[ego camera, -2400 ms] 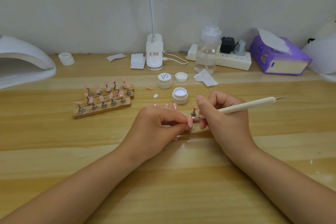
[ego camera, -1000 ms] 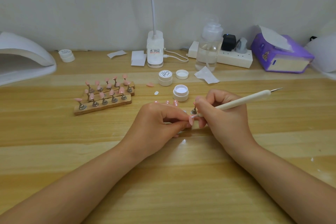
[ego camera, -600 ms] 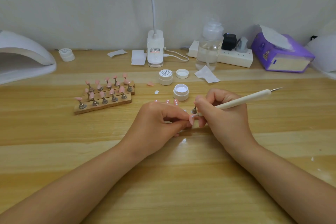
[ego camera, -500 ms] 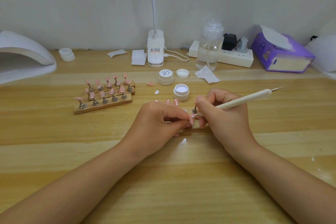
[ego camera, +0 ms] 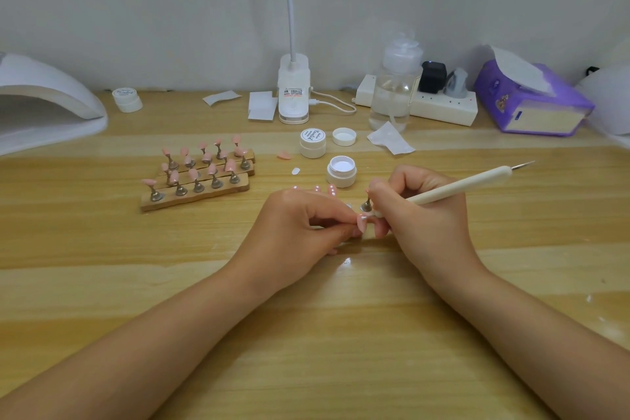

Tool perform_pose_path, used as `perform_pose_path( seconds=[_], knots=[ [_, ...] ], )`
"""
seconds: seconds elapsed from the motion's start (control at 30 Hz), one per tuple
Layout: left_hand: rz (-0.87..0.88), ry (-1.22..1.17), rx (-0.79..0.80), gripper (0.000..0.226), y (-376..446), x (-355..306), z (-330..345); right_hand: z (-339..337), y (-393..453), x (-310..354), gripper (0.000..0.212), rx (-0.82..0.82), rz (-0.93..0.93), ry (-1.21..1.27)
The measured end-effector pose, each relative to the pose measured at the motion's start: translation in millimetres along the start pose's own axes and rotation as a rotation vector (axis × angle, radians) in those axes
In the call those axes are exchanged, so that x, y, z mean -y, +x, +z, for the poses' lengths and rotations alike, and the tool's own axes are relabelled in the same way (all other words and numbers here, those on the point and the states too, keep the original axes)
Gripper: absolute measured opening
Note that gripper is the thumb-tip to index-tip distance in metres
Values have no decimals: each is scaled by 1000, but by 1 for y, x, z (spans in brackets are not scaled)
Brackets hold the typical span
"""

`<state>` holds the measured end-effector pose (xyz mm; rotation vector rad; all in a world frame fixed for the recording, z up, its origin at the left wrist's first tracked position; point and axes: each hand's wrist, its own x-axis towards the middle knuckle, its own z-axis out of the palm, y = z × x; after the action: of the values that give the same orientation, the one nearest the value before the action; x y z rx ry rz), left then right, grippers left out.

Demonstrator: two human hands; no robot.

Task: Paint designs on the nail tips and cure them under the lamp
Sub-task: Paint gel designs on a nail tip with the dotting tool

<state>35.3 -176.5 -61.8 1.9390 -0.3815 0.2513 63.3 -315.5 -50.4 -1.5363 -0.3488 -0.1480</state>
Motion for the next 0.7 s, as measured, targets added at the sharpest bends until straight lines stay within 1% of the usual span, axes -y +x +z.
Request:
perform_pose_path(
  seconds=[0.13, 0.33, 0.7],
  knots=[
    [17, -1, -3, 23, 0, 0, 0, 0, 0, -1, 41, -2, 11, 16],
    [15, -9, -1, 21, 0, 1, 0, 0, 0, 0, 38, 7, 2, 9],
    [12, -11, -1, 26, 1, 0, 0, 0, -1, -1, 37, 8, -4, 16]
  ],
)
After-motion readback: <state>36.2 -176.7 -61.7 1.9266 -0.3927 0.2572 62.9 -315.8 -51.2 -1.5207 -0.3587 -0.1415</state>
